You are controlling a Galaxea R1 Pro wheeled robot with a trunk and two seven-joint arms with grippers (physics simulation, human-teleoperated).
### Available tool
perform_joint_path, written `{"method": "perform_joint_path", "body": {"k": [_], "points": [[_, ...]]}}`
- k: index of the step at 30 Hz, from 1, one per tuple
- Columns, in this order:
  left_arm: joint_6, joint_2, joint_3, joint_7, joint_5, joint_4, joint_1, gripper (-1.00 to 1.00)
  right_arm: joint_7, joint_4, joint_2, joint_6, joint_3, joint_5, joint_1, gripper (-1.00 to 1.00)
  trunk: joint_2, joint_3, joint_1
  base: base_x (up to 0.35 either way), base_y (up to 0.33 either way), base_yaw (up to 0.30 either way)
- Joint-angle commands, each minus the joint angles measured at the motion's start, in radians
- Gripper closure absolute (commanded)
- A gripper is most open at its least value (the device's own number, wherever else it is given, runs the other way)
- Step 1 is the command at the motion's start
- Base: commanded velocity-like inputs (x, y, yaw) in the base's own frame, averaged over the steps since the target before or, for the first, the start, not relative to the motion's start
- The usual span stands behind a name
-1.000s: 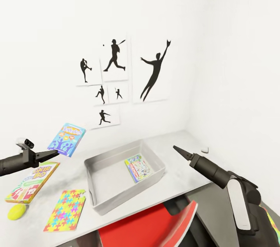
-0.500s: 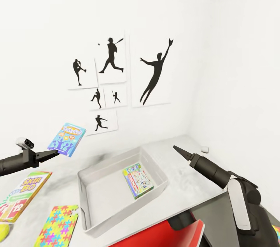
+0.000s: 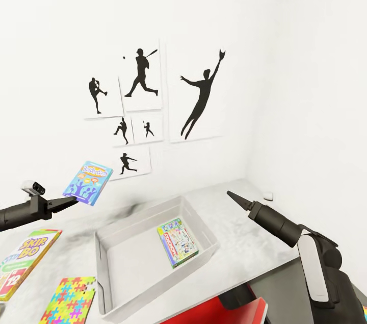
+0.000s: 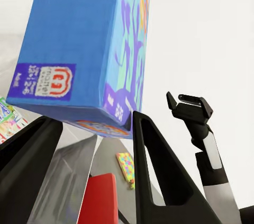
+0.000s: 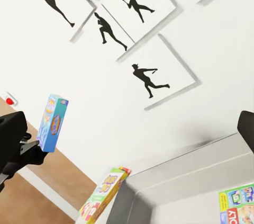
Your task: Put all the toys in the child's room - the three board games (two on the bed and one on the table), the two jigsaw puzzles on the table, and the tennis ball on the table - inside the toy box on the table in the child's room.
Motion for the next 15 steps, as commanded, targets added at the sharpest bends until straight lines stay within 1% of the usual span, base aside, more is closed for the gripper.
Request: {"method": "perform_joint_path", "body": {"k": [1, 6, 8, 12, 15], "points": [[0.01, 0.0, 0.0, -0.004, 0.0, 0.0, -0.001, 1.0, 0.003, 0.0, 0.001, 0.005, -0.002, 0.0, -0.001, -1.0, -0.002, -0.002, 0.001, 0.0, 0.0, 0.0], [0.01, -0.003, 0.0, -0.004, -0.001, 0.0, -0.001, 1.0, 0.003, 0.0, 0.001, 0.005, -0.002, 0.0, -0.001, -1.0, -0.002, -0.002, 0.001, 0.0, 0.0, 0.0], [0.01, -0.012, 0.0, -0.004, -0.004, 0.0, -0.001, 1.0, 0.002, 0.0, 0.001, 0.005, -0.002, 0.0, -0.001, -1.0, -0.002, -0.002, 0.001, 0.0, 0.0, 0.0], [0.011, -0.04, -0.002, -0.004, -0.01, -0.001, -0.001, 1.0, 0.002, 0.0, 0.001, 0.005, -0.002, 0.0, -0.001, -1.0, -0.002, -0.002, 0.001, 0.0, 0.0, 0.0], [0.013, -0.078, -0.005, -0.004, -0.013, -0.007, -0.001, 1.0, 0.003, 0.0, 0.001, 0.005, -0.003, 0.0, -0.001, -1.0, -0.002, -0.002, 0.001, 0.0, 0.0, 0.0]]}}
